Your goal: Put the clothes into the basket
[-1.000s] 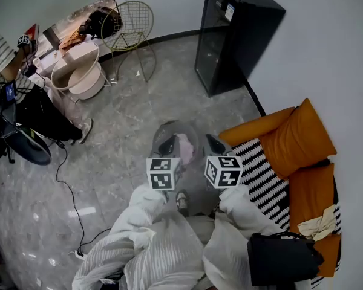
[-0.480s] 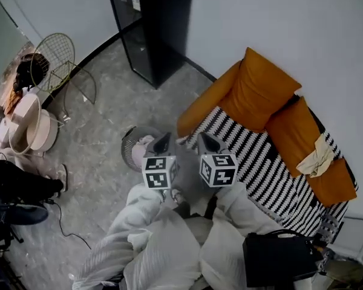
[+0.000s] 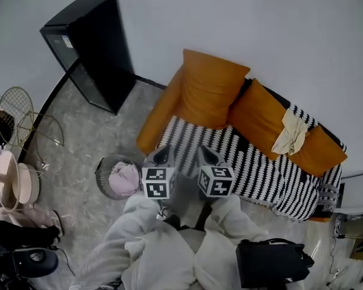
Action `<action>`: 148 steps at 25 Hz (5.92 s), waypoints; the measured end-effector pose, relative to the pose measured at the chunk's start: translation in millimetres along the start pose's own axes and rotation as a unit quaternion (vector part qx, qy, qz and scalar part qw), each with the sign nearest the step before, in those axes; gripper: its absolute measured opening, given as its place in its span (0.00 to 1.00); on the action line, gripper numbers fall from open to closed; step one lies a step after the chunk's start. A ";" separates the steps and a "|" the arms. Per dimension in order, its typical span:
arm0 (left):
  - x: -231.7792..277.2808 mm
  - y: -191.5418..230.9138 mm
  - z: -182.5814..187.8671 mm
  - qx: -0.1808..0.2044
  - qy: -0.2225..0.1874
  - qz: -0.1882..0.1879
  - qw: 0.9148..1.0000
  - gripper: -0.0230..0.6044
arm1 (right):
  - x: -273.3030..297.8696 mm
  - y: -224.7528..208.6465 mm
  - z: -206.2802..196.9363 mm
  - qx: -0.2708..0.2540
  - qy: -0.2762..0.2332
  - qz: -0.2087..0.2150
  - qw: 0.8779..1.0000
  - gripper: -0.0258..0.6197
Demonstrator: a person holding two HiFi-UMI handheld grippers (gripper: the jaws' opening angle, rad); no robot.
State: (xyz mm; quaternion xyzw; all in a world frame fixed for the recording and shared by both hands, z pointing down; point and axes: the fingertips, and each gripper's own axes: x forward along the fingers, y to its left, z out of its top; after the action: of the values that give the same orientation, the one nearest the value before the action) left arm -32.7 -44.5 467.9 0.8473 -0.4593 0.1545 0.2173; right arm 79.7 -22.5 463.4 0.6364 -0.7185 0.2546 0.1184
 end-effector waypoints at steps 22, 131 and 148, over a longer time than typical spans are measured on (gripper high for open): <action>241.1 -378.1 10.3 0.084 0.086 -0.185 0.975 0.04 | -103.4 -414.1 25.6 0.134 -0.030 -0.180 0.974 0.09; 92.2 -15.7 95.4 -0.023 -0.025 0.035 0.999 0.04 | 57.2 -100.7 170.6 -0.076 -0.039 0.008 0.996 0.09; -104.8 173.4 36.7 -0.149 -0.084 0.323 0.931 0.04 | 113.8 214.8 146.3 -0.203 -0.010 0.320 0.925 0.09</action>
State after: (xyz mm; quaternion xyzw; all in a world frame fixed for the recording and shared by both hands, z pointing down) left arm -232.6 -72.5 427.3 0.6213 -0.7422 0.0746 0.2402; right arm -125.6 -182.3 350.2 0.3377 -0.9212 0.1212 0.1505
